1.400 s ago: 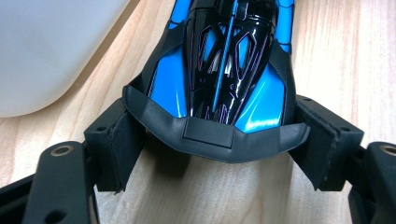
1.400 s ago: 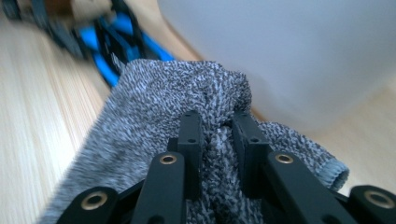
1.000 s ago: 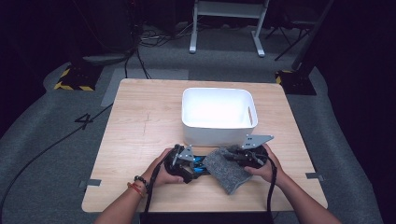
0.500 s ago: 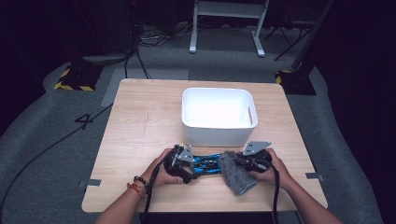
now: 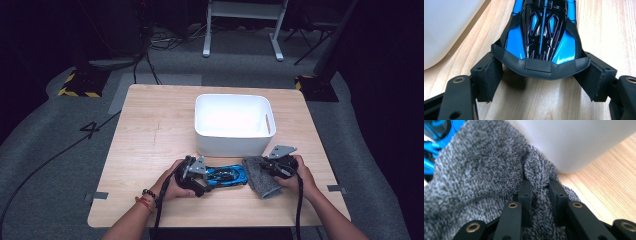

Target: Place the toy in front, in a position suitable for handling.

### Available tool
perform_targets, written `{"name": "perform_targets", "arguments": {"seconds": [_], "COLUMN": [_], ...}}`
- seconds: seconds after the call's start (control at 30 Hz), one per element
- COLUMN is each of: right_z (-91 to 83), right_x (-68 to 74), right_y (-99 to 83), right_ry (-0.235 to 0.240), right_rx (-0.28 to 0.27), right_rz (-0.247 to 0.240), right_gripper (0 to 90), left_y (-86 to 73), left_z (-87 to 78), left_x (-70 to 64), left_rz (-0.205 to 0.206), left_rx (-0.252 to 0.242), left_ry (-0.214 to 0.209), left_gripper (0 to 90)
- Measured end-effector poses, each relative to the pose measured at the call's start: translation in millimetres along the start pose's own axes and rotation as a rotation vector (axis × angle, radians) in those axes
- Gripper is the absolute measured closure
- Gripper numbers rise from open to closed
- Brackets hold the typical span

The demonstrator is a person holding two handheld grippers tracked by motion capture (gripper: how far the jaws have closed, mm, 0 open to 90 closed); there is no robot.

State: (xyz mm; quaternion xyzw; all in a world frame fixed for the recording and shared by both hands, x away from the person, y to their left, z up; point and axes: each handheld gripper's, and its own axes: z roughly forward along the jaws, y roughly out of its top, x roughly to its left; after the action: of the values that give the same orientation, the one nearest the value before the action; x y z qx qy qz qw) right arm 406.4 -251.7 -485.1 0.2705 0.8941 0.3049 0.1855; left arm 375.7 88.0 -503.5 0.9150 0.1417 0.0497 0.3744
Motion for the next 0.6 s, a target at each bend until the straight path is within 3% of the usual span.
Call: {"name": "perform_targets", "arguments": {"seconds": [0.07, 0.13, 0.23, 0.33, 0.5, 0.57, 0.6], "right_z": [2.7, 6.2, 11.3, 11.4, 3.3, -2.6, -9.9], "right_x": [0.9, 5.1, 16.0, 22.4, 21.6, 22.6, 24.6], "right_y": [1.4, 4.5, 12.2, 16.1, 12.4, 13.3, 17.6], "right_ry": [0.034, 0.100, 0.146, 0.149, 0.180, 0.173, 0.176], "right_rx": [-0.025, -0.049, -0.050, -0.039, -0.043, -0.066, -0.120], "right_rz": [0.013, 0.007, -0.034, -0.072, -0.063, -0.063, -0.058], "right_gripper": [74.2, 74.2, 74.6, 75.1, 75.4, 75.5, 75.6], "left_y": [0.1, 0.2, 0.2, 0.1, 0.9, 1.4, 1.5], "left_z": [0.3, 0.4, 0.4, 0.3, 0.6, 0.8, 0.9], "left_x": [0.1, 0.1, 0.1, -0.3, -2.9, -4.5, -4.9], "left_rz": [0.002, 0.002, 0.002, -0.002, -0.008, -0.003, -0.003], "left_rx": [-0.001, -0.002, -0.001, -0.001, 0.003, 0.003, 0.004], "left_ry": [0.000, 0.001, 0.001, 0.002, 0.007, 0.011, 0.010], "left_gripper": [25.7, 25.7, 25.7, 25.6, 25.5, 25.8, 25.8]}}
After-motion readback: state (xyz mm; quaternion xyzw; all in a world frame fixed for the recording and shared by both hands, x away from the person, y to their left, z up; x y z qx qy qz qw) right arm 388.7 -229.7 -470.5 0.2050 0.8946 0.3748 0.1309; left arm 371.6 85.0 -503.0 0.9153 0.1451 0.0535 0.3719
